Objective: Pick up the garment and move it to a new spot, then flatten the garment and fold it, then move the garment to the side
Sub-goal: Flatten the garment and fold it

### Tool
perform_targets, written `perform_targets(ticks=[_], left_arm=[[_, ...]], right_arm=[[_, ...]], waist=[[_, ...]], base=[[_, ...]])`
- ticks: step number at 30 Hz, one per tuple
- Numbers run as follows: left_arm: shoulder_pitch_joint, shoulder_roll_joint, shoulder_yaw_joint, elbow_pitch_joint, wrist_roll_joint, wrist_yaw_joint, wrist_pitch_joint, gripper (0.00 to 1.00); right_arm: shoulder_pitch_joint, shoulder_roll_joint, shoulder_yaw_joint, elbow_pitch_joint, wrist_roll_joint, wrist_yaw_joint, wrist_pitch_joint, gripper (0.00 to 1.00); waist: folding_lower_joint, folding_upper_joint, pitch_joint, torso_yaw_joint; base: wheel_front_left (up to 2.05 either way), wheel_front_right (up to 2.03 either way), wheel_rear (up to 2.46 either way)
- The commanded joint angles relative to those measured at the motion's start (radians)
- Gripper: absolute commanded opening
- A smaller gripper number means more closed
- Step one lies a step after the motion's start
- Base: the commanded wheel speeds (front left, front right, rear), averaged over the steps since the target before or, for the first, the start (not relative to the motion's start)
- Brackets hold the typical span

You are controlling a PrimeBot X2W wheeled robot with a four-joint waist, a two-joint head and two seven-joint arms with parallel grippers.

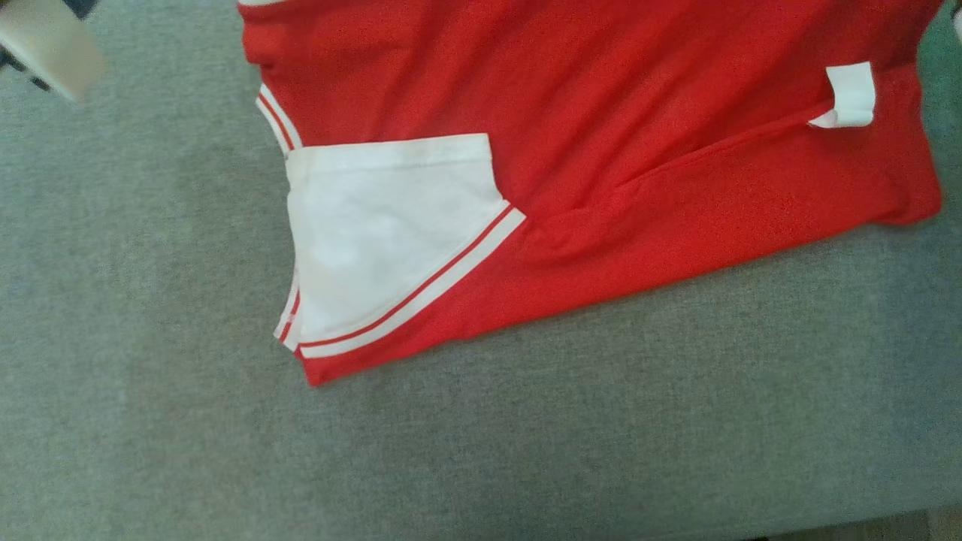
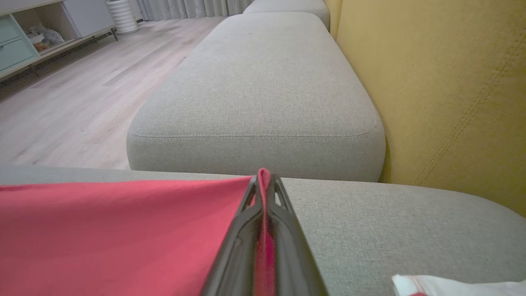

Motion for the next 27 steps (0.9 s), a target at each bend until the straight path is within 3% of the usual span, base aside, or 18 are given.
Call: perform_targets(ticks=[1, 5, 10, 18, 23, 24, 27], left_arm=[[-0.013, 0.034, 0.057, -0.012, -0.023, 0.011, -0.005, 0.0], [0.062, 0.046, 0.036, -0.064, -0.062, 0.025, 0.012, 0.0], [0.187, 0.102, 0.011, -0.2, -0.116, 0.083, 0.053, 0.0], [0.382, 0.215, -0.011, -0.482, -0.209, 0.24, 0.101, 0.0], [0.504, 0.225, -0.055, -0.601, -0.239, 0.337, 0.109, 0.0], [0.525, 0.22, -0.063, -0.612, -0.249, 0.351, 0.107, 0.0], [0.579, 0.204, -0.082, -0.629, -0.271, 0.387, 0.094, 0.0]], right_arm=[[0.05, -0.037, -0.008, -0.039, 0.016, -0.001, -0.013, 0.0], [0.133, -0.065, -0.014, -0.079, 0.046, -0.001, -0.027, 0.0], [0.246, -0.091, -0.031, -0.123, 0.064, -0.001, -0.047, 0.0], [0.402, -0.108, -0.086, -0.138, 0.067, -0.001, -0.061, 0.0], [0.503, -0.114, -0.115, -0.164, 0.057, -0.001, -0.081, 0.0], [0.517, -0.115, -0.119, -0.166, 0.05, -0.001, -0.085, 0.02], [0.545, -0.105, -0.124, -0.165, 0.024, -0.001, -0.096, 0.39]], waist=[[-0.0001, 0.0, -0.012, 0.011], [-0.0001, 0.0, -0.038, 0.024], [-0.0001, 0.0, -0.073, 0.034], [-0.0001, 0.0, -0.102, 0.047], [-0.0001, 0.0, -0.107, 0.057], [-0.0001, 0.0, -0.107, 0.057], [-0.0001, 0.0, -0.109, 0.054]], base=[[0.0, 0.0, 0.0], [0.0, 0.0, 0.0], [0.0, 0.0, 0.0], [0.0, 0.0, 0.0], [0.0, 0.0, 0.0], [0.0, 0.0, 0.0], [0.0, 0.0, 0.0]])
